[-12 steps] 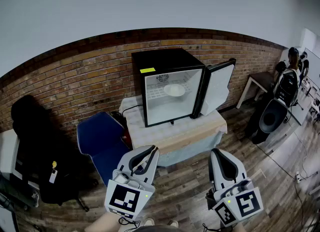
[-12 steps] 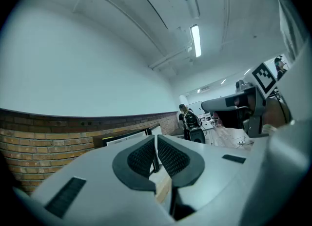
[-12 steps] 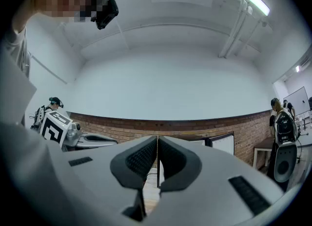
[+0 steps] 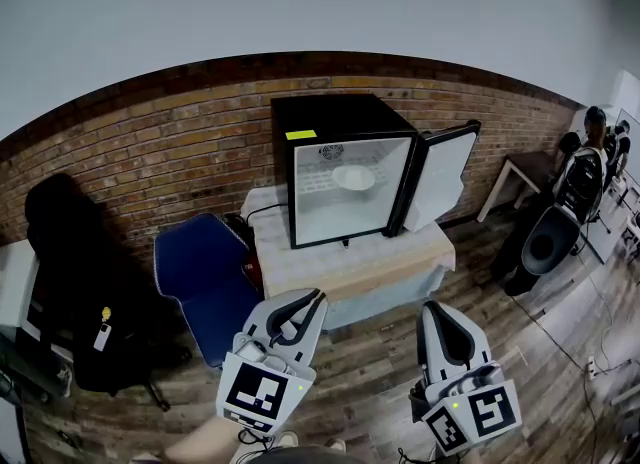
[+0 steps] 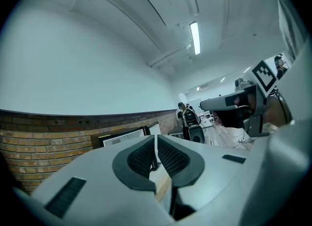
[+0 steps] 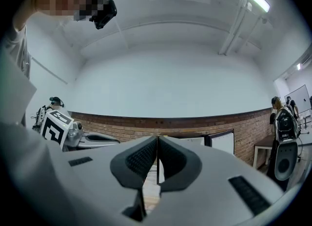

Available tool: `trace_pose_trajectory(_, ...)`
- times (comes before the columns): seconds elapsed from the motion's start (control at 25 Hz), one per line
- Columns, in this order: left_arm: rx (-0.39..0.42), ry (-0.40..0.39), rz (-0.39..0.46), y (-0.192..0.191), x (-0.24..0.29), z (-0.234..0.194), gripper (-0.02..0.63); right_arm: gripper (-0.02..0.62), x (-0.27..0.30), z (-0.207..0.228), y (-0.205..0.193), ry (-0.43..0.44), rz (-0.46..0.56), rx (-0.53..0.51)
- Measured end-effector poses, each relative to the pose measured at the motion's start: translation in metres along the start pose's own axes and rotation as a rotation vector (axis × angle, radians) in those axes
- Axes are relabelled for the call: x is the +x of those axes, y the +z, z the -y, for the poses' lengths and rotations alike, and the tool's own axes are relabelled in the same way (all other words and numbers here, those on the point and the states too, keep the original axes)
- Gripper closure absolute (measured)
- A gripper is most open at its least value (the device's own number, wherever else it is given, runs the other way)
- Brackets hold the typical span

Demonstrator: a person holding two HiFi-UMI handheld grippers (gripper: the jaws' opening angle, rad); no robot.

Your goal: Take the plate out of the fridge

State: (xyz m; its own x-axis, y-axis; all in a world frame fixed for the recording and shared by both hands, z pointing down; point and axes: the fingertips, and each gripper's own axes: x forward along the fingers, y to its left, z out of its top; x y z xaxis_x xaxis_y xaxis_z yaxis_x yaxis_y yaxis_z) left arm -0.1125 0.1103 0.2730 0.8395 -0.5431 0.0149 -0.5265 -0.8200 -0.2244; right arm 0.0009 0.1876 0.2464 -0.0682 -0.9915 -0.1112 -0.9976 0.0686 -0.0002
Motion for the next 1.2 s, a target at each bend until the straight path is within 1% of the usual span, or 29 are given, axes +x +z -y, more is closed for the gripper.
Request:
trace_pose_trajectory(0.12, 0.014, -0.008, 0.003, 0.001, 0.006, 0.006, 0.575, 0.561, 0.000, 0.007, 0.001, 0.003, -0.001, 0.000)
trace_pose_trajectory(0.44, -0.009, -0.006, -0.009, 0.002, 0.014, 0.021, 0.575, 0.561, -0.006, 0.018, -0.005, 0.022, -0.008, 0.006)
trace_pose_trajectory(0.56, 0.005, -0.003, -0.009, 0.003, 0.020, 0.029, 0.575, 0.561, -0.010, 0.027, -0.006, 0.029, -0.012, 0.008)
trace_pose_trajectory(0.84, 0.027, 0.016, -0.022, -0.003, 0.029, 0.048, 0.575, 0.561, -0.024, 0.049, -0.015, 0.044, -0.016, 0.022)
trace_pose_trajectory(1.08, 0.003, 0.045, -0.036, -0.003, 0.029, 0.064, 0.575, 0.561, -0.034, 0.058, -0.021, 0.066, -0.021, 0.030)
trace_pose_trajectory(1.2, 0.015, 0.052, -0.031, -0.003, 0.028, 0.067, 0.575, 0.561, -0.037, 0.060, -0.020, 0.074, -0.009, 0.041)
